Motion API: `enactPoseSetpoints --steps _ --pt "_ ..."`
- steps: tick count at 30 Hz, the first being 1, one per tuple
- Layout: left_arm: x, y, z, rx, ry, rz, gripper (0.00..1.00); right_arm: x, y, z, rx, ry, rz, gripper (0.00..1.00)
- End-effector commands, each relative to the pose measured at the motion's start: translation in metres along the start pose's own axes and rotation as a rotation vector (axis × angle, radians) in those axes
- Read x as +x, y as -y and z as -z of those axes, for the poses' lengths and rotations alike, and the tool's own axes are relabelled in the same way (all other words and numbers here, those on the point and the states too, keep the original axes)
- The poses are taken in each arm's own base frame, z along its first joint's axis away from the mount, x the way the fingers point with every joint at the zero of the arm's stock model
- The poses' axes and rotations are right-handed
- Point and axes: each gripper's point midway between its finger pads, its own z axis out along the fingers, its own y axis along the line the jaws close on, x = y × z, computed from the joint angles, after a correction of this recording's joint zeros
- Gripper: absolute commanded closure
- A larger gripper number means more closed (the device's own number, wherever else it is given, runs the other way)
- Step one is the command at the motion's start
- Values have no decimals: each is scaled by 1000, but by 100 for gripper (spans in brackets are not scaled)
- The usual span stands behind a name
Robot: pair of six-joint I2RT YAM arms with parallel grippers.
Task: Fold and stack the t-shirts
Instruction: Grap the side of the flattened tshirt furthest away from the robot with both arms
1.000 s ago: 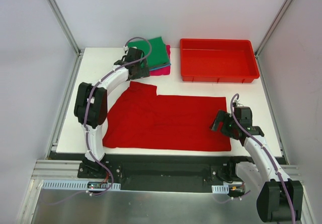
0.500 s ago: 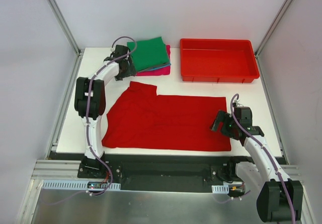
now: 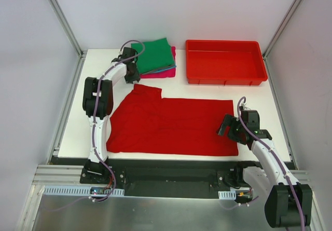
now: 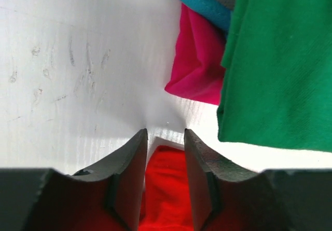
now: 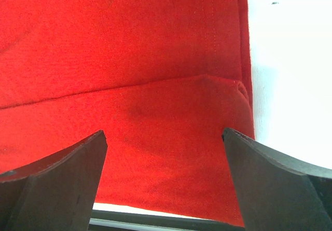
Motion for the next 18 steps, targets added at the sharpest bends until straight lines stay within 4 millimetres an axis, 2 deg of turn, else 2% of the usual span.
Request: enactPoseSetpoints --steps 1,7,18 --pt "28 -14 3 -43 -100 6 67 -7 0 4 6 21 5 4" --pt "47 -15 2 -22 -165 -28 66 -6 -1 2 -1 18 2 4" --pt "66 -5 12 -59 -192 -78 63 -6 -1 3 -2 25 2 4"
